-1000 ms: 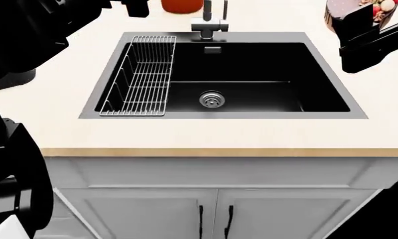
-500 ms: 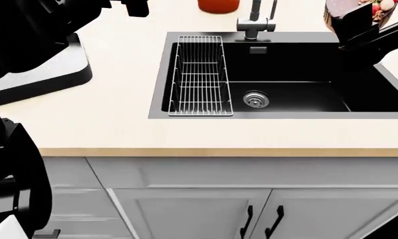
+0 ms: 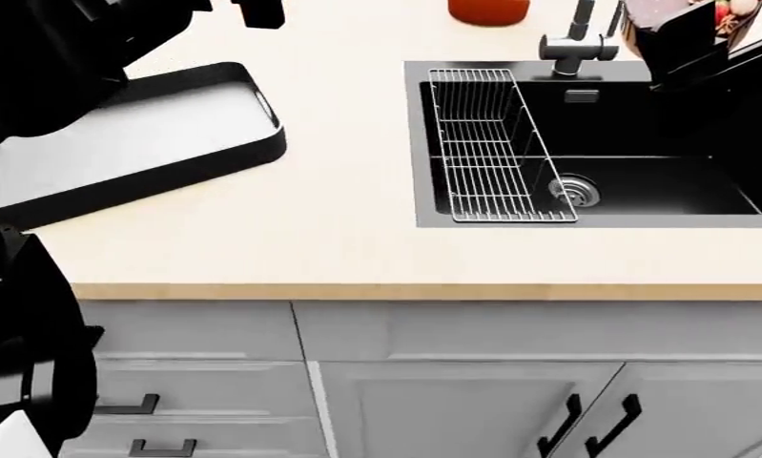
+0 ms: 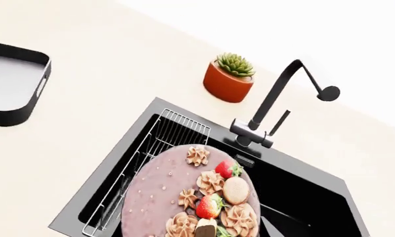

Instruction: Move the dessert items from the plate to the tray.

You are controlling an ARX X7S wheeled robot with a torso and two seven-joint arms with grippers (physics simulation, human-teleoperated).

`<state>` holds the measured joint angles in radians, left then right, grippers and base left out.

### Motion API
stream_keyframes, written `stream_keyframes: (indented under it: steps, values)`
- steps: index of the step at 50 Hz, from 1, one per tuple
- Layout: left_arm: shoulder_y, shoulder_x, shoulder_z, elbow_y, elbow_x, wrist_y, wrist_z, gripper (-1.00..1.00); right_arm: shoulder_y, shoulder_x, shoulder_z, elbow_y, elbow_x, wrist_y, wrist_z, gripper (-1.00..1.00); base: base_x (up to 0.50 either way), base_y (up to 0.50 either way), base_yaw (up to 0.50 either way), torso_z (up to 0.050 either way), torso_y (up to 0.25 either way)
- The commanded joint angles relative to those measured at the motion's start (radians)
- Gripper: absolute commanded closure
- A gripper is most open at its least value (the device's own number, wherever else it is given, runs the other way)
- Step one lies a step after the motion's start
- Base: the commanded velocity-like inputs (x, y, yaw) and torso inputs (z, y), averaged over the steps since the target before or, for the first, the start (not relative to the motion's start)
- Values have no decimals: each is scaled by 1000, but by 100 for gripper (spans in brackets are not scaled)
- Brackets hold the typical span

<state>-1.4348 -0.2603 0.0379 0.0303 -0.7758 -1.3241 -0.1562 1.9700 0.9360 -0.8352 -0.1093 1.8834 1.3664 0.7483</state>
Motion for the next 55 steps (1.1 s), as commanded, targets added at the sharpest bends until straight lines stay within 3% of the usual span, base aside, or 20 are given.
stream_keyframes:
  steps: [1,55]
  values:
    - [-7,4,-10,-3,-9,1,-1,100,20,-10,12,4,-49,11,-22,100,-1,500,0,0,0]
    - [5,-9,4,-5,-41,17,-22,100,12,1,-7,-12,-60,-20,-42,100,-1,500,0,0,1]
